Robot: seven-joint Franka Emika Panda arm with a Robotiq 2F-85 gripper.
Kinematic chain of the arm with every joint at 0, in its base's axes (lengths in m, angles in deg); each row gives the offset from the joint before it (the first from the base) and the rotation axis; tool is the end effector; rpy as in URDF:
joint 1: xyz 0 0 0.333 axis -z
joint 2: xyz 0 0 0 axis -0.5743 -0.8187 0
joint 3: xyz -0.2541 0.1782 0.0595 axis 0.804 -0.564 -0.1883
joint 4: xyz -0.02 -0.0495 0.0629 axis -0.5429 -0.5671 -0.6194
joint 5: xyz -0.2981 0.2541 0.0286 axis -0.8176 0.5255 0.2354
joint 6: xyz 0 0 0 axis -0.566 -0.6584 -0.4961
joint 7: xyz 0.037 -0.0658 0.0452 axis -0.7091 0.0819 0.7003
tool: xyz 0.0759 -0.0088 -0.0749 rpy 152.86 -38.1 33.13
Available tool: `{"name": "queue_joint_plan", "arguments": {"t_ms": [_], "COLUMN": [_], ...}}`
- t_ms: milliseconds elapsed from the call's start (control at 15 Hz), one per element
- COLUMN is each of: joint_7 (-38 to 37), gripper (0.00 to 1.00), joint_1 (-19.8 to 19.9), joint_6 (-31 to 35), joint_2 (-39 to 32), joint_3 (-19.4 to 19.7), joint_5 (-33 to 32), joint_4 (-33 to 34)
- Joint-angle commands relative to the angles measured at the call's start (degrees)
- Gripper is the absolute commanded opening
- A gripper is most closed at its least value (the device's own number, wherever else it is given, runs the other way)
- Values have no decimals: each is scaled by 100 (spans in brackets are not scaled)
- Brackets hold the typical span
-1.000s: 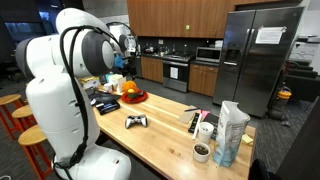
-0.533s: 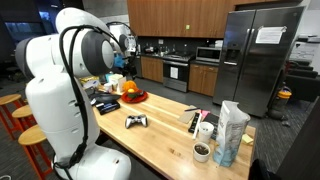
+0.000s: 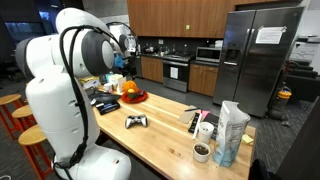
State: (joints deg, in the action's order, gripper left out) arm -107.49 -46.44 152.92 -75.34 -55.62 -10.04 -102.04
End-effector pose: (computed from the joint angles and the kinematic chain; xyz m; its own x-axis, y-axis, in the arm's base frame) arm 0.4976 0.2669 0.5702 0.9737 -0.0933 0.2079 -0.0758 -0.9930 -0.0904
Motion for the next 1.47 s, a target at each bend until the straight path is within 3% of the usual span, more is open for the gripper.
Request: {"name": "queue_joint_plan", "arguments": {"t_ms": [0,867,1400], "joint_7": [-115,-1558,-1717], "gripper": [100,100,100], "joint_1": [-80,-388,-298], "joint_6": [141,604,1620], "joint_2": [-47,419,609], "joint_3": [24,-154,-61], "joint_5": [-21,608,1125], "joint_4": [-97,-1481,-2604]}}
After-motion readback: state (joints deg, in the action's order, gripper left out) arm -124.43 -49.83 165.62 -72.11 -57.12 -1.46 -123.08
